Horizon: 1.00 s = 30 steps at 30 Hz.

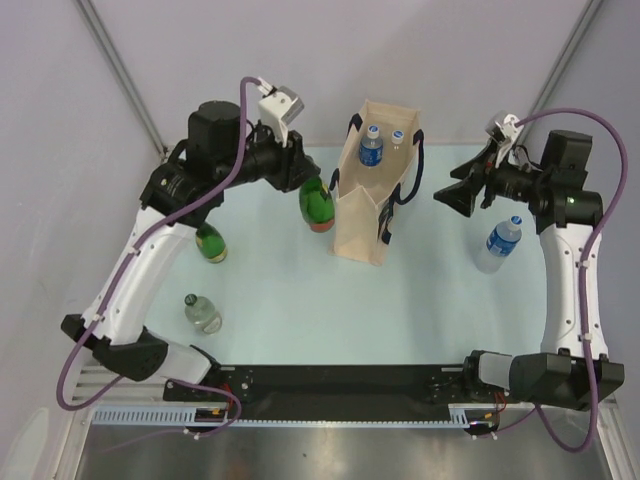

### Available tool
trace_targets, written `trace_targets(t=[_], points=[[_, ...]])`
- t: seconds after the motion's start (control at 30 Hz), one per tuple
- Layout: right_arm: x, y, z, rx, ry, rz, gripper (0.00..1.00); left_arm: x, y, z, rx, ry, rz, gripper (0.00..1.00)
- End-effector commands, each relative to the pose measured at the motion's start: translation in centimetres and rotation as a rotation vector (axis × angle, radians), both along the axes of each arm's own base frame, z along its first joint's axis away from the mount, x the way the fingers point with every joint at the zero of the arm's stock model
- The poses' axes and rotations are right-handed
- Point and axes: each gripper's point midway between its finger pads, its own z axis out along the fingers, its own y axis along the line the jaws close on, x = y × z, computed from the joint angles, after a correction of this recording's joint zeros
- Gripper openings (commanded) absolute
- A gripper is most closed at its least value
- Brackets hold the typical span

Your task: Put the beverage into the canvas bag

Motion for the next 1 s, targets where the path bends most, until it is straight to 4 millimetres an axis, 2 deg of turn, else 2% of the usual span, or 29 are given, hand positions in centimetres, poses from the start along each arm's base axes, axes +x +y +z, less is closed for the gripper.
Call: trace_targets(t=[0.0,0.07,0.1,0.17,0.2,0.23,0.3,0.33,0.47,0.5,0.7,0.9,0.97], points=[[-0.9,-0.5,2.5,0.053,-0.049,-0.049,0.8,0.4,-1.8,9.1,-0.188,-0.189,-0.04,0.0],[-0.9,-1.1,2.5,0.06,-0.044,-0.072,0.8,1.4,-2.5,9.5,-0.203,-0.18,-0.039,0.0],[-0.8,-1.3,2.3,0.059,-0.037,-0.084,0.8,1.2,-2.6,11.0,-0.226,-0.206,-0.044,0.0],[-0.8,-1.5,2.2,0.059,-0.034,-0.097,0.81,2.4,-3.5,10.9,-0.232,-0.193,-0.041,0.0],[-0.7,-1.7,1.9,0.062,-0.021,-0.106,0.8,2.5,-3.6,12.1,-0.252,-0.216,-0.039,0.0],[-0.8,-1.7,1.9,0.063,-0.02,-0.109,0.8,2.8,-3.7,12.5,-0.259,-0.224,-0.033,0.0],[-0.7,-1.8,1.6,0.068,-0.013,-0.112,0.8,4.2,-4.5,12.1,-0.261,-0.214,-0.018,0.0],[-0.8,-1.8,1.6,0.072,-0.008,-0.114,0.8,4.5,-4.4,13.1,-0.283,-0.235,-0.004,0.0],[-0.7,-1.9,1.5,0.078,-0.005,-0.124,0.8,6.8,-5.2,13.3,-0.312,-0.254,0.039,0.0],[-0.6,-2.0,1.4,0.078,-0.003,-0.125,0.8,7.6,-5.5,12.8,-0.309,-0.249,0.052,0.0],[-0.7,-2.2,0.9,0.083,0.01,-0.135,0.8,9.2,-6.9,14.4,-0.388,-0.291,0.067,0.0],[-1.0,-2.0,0.0,0.099,0.034,-0.137,0.8,10.8,-8.3,14.2,-0.419,-0.309,0.087,0.0],[-1.1,-2.0,-0.3,0.103,0.041,-0.136,0.8,12.0,-9.1,13.0,-0.408,-0.298,0.099,0.0]])
